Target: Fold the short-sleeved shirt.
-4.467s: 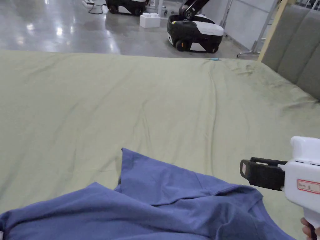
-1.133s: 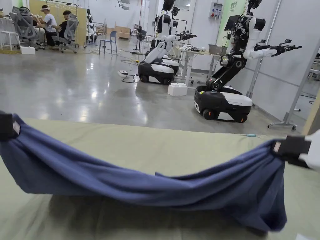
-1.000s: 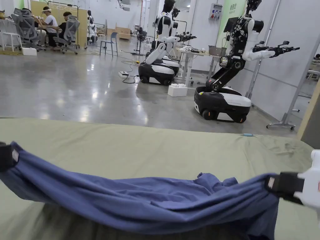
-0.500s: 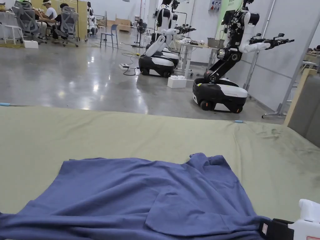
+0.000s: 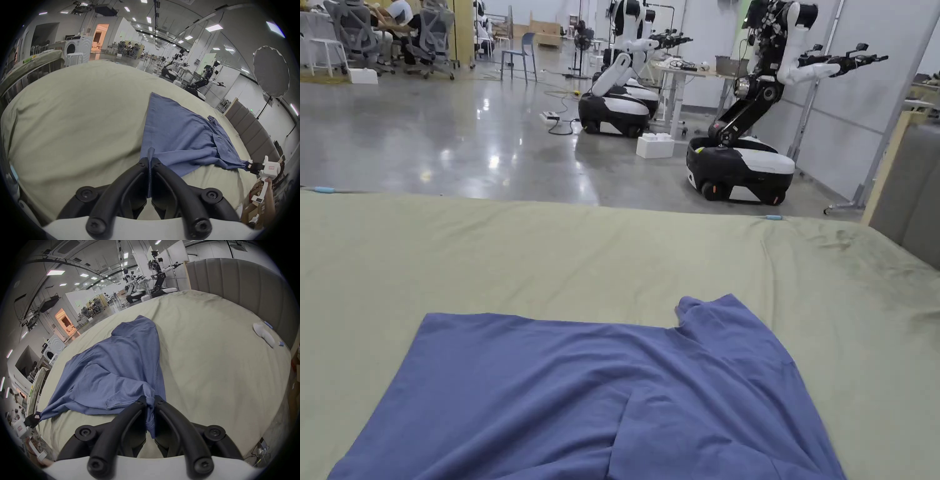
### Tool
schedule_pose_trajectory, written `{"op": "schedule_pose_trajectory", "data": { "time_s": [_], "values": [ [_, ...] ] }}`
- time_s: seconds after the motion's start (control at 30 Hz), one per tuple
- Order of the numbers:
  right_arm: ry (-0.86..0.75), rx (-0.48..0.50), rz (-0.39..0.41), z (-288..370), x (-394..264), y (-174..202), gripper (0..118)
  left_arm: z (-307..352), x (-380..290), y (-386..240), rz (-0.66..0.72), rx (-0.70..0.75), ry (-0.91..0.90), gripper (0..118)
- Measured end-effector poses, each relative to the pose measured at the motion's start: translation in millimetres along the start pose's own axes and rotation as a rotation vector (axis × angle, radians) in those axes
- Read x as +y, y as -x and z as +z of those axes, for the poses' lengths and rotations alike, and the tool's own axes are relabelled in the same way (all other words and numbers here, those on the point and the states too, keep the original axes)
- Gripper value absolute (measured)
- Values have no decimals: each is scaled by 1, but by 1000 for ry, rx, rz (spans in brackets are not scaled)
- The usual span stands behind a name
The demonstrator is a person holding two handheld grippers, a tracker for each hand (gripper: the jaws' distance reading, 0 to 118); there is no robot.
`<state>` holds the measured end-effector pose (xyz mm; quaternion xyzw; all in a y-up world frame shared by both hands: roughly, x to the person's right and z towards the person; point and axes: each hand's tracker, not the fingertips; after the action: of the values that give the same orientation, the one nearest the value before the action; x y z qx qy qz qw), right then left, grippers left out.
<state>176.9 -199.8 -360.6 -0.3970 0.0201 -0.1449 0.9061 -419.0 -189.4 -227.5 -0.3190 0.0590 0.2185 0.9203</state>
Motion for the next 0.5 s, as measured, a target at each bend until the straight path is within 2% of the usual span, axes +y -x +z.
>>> {"op": "schedule_pose_trajectory", "data": {
  "time_s": [0.17, 0.27, 0.37, 0.5],
  "values": [
    [3, -4, -45, 19, -12, -13, 9, 18, -5, 9, 16, 13, 15, 2],
    [0, -31, -15, 31, -17, -17, 9, 25, -5, 14, 9, 10, 10, 2],
    [55, -120, 21, 25, -26, -22, 9, 16, -12, 26, 29, 32, 62, 2],
    [110, -134, 28, 14, -48, -22, 9, 3, -33, 31, 33, 59, 150, 2]
  ]
}}
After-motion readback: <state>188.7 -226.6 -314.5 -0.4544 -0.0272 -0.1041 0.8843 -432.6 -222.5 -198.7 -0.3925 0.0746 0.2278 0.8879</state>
